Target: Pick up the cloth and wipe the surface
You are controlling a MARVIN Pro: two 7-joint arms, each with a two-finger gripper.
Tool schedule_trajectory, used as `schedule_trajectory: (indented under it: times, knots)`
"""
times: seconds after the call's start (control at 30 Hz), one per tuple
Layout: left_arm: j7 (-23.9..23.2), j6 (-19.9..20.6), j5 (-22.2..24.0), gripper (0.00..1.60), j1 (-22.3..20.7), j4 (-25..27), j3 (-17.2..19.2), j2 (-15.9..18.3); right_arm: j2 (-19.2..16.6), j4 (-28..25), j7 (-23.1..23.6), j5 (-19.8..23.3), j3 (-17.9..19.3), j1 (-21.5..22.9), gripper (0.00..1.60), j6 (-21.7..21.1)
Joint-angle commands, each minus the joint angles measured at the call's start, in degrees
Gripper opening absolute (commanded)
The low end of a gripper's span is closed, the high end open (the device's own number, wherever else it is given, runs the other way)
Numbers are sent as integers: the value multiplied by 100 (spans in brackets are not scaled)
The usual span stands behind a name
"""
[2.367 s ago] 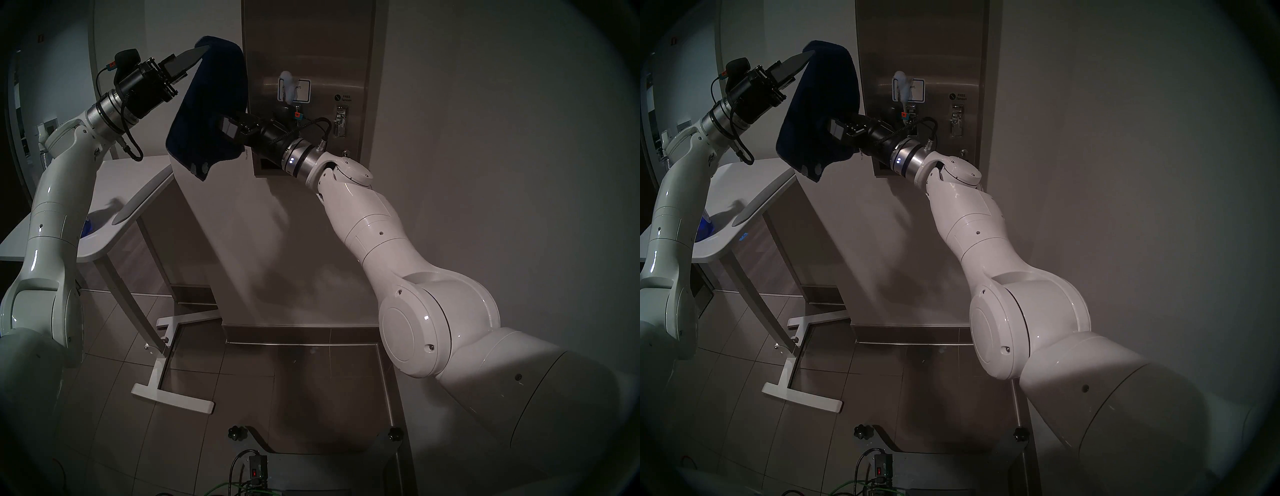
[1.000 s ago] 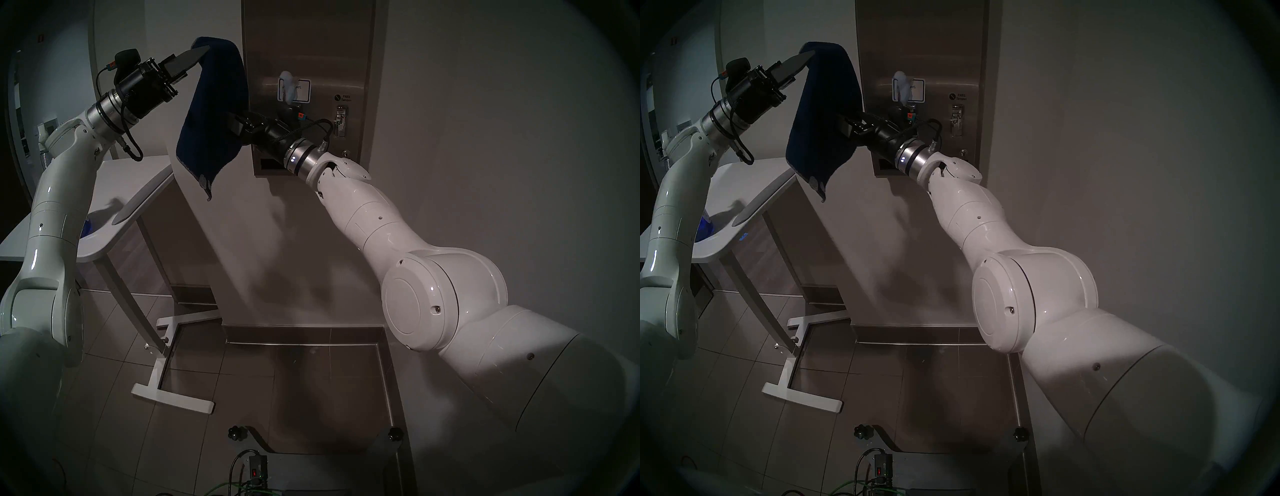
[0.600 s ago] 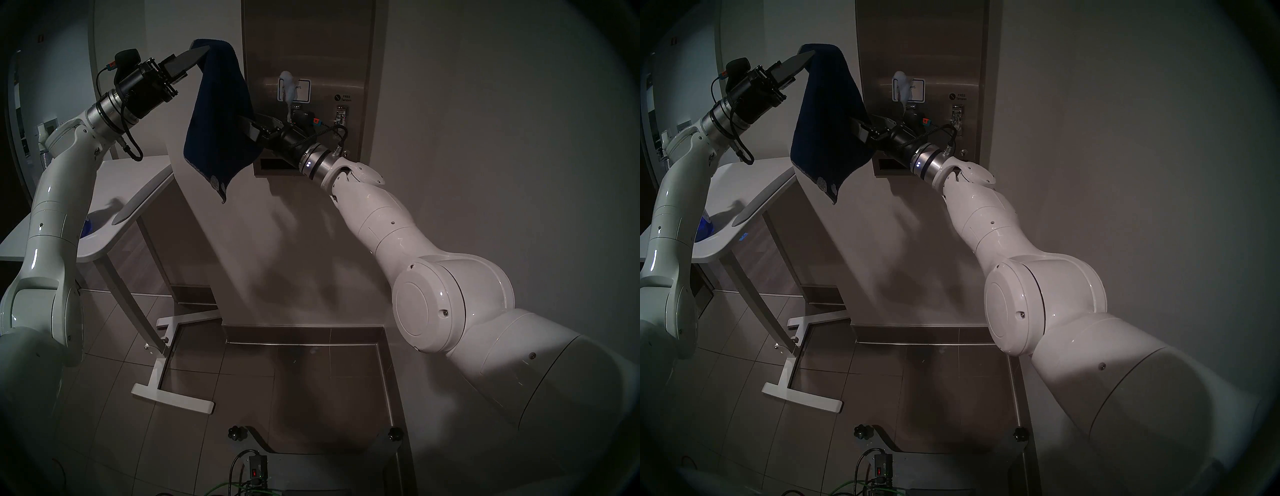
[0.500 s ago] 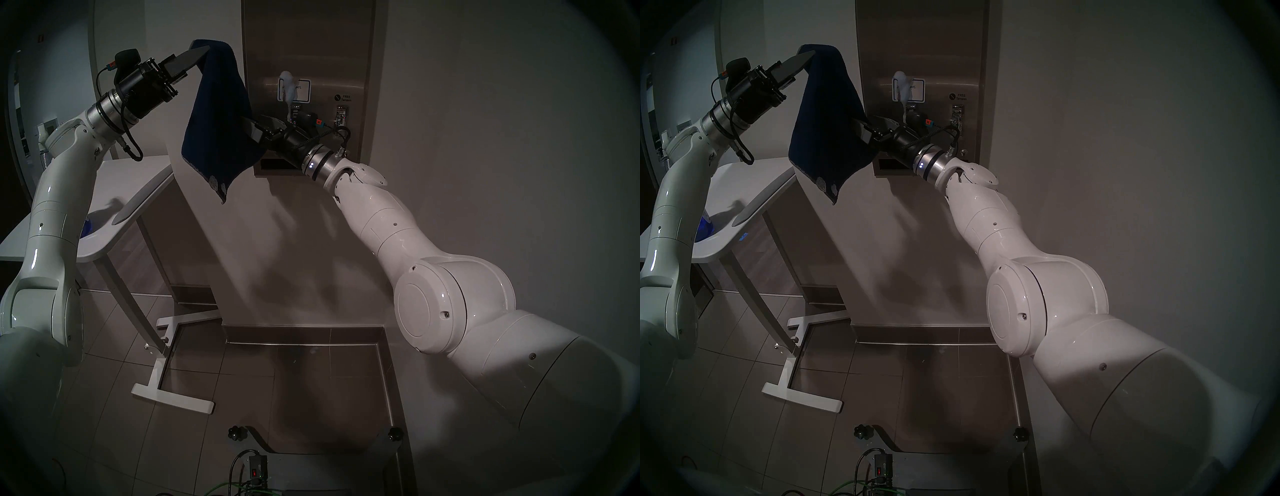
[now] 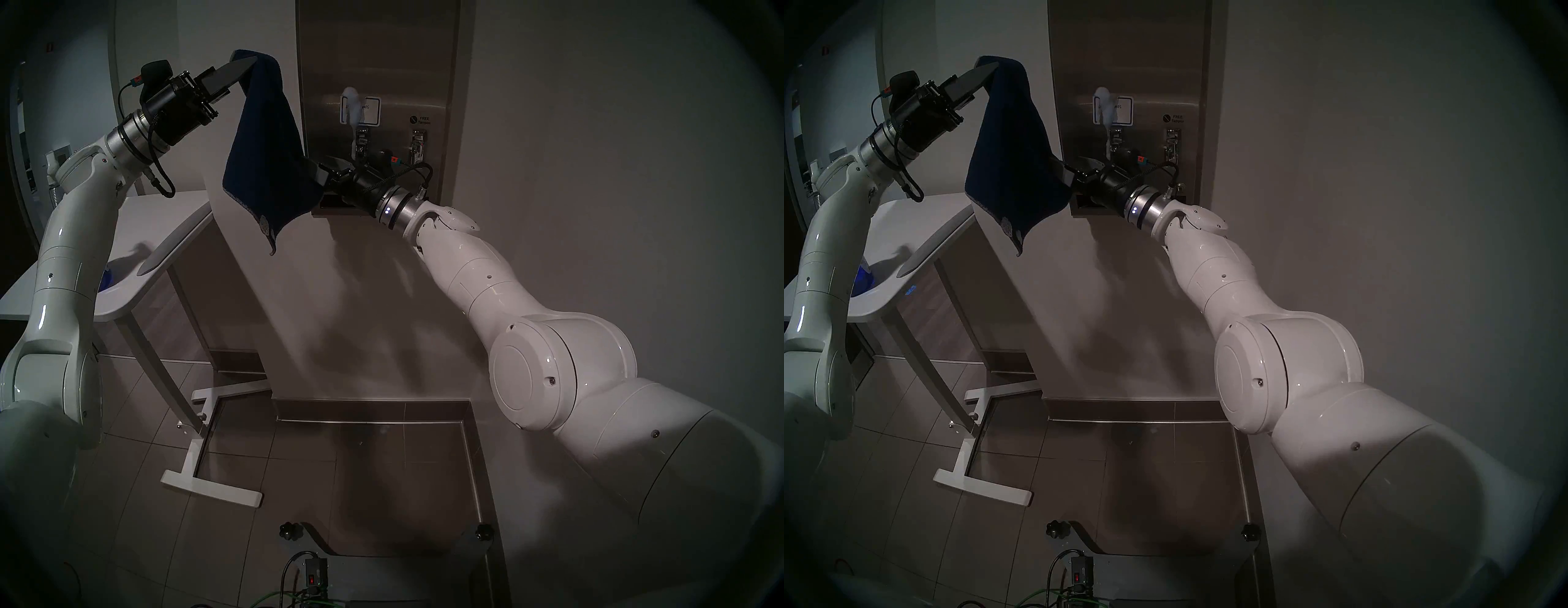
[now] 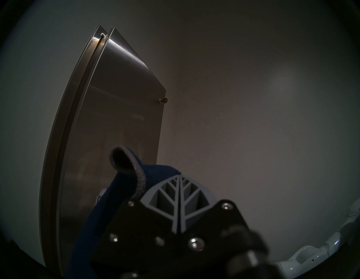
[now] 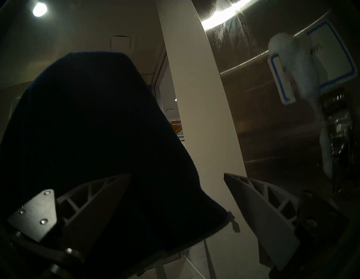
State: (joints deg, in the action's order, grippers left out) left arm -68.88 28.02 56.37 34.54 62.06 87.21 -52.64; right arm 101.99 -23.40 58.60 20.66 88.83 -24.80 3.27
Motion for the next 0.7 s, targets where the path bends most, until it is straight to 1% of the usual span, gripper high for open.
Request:
schedule_trajectory:
  times: [0.0,0.23,0.4,0.67]
  knots:
    - [5,-2,49,0,-241,76,65,-7,187,81,50,73,23,558,160,-93]
    - [3,-4,47,0,-238,77,66,-6,276,295,125,110,61,718,160,-166]
    - [1,-6,45,0,-235,79,67,-6,309,389,267,167,111,861,160,-335]
    - [-1,-8,43,0,-234,80,67,-5,254,584,736,207,112,1102,160,-844]
